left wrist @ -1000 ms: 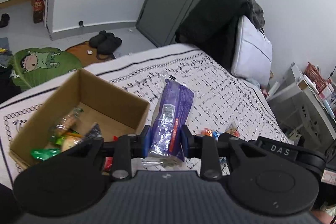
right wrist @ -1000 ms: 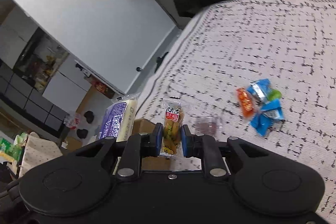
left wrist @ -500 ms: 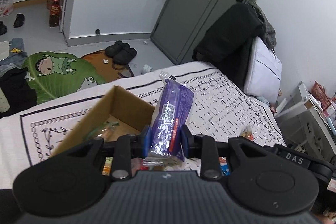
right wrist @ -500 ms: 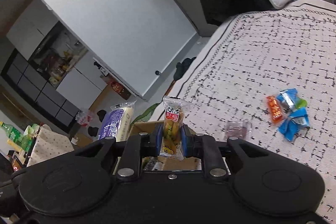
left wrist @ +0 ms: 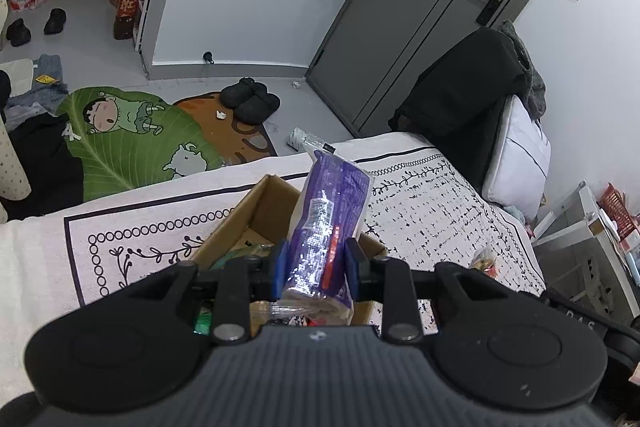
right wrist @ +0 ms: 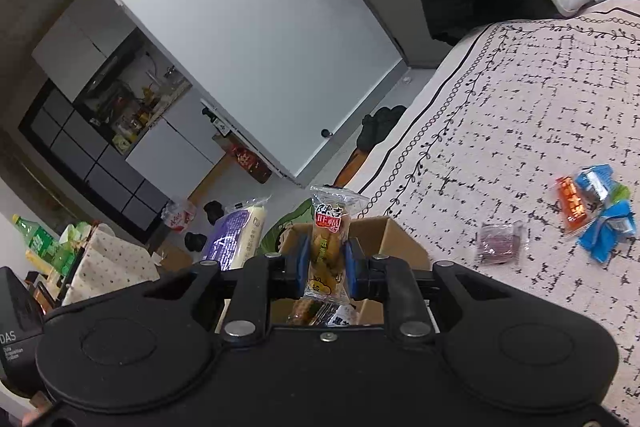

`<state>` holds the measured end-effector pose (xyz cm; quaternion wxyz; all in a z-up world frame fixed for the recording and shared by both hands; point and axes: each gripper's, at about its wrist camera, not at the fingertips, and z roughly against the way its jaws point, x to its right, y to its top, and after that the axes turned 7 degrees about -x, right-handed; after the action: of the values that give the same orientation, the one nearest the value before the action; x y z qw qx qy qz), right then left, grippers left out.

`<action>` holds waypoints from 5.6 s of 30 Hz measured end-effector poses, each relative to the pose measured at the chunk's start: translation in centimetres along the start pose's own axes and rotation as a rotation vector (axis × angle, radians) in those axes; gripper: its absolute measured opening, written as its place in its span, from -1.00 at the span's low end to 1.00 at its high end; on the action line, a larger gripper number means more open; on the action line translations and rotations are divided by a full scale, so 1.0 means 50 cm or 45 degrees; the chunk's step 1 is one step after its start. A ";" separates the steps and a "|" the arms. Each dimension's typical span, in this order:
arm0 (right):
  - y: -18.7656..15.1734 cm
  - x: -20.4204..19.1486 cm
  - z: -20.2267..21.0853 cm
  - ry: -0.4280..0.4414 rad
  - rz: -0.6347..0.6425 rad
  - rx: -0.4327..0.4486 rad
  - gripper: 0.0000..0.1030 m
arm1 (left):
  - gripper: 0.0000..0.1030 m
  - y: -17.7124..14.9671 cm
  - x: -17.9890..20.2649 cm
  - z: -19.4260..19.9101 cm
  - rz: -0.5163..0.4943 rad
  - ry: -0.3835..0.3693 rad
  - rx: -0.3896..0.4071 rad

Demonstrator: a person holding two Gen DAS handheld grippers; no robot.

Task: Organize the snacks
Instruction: 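Carry both packets over the cardboard box and open both grippers, then move both open grippers back to the remaining snacks, then grasp a blue candy with the right gripper while the left grasps the brown clear packet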

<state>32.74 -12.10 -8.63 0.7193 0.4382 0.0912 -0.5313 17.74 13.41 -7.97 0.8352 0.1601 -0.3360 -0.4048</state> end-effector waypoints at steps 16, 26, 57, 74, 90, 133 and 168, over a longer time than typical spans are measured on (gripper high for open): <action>-0.016 -0.026 -0.081 -0.028 0.034 -0.112 -0.63 | -0.37 0.008 -0.049 -0.090 0.075 0.067 -0.122; -0.015 -0.034 -0.101 -0.002 0.045 -0.122 -0.16 | -0.07 0.018 -0.053 -0.095 0.074 0.087 -0.154; 0.025 0.081 0.087 -0.405 -0.052 -0.006 0.90 | 0.75 -0.027 0.122 -0.043 -0.147 0.263 -0.048; 0.048 0.162 0.187 -0.321 -0.114 0.026 1.00 | 0.76 -0.074 0.249 -0.054 -0.251 0.178 -0.104; 0.056 0.298 0.220 -0.322 -0.357 0.067 0.98 | 0.75 -0.101 0.328 -0.110 -0.251 0.115 -0.090; 0.067 0.388 -0.036 -0.481 -0.516 -0.220 0.44 | 0.39 -0.132 0.294 -0.468 -0.317 0.163 -0.333; 0.075 0.273 0.021 -0.386 -0.292 -0.089 -0.34 | -0.25 -0.097 0.280 -0.273 -0.266 0.098 -0.213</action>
<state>41.27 -22.00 -14.16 0.6745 0.3145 0.0494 -0.6662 30.65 -0.66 -14.40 0.8113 0.1392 -0.2504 -0.5096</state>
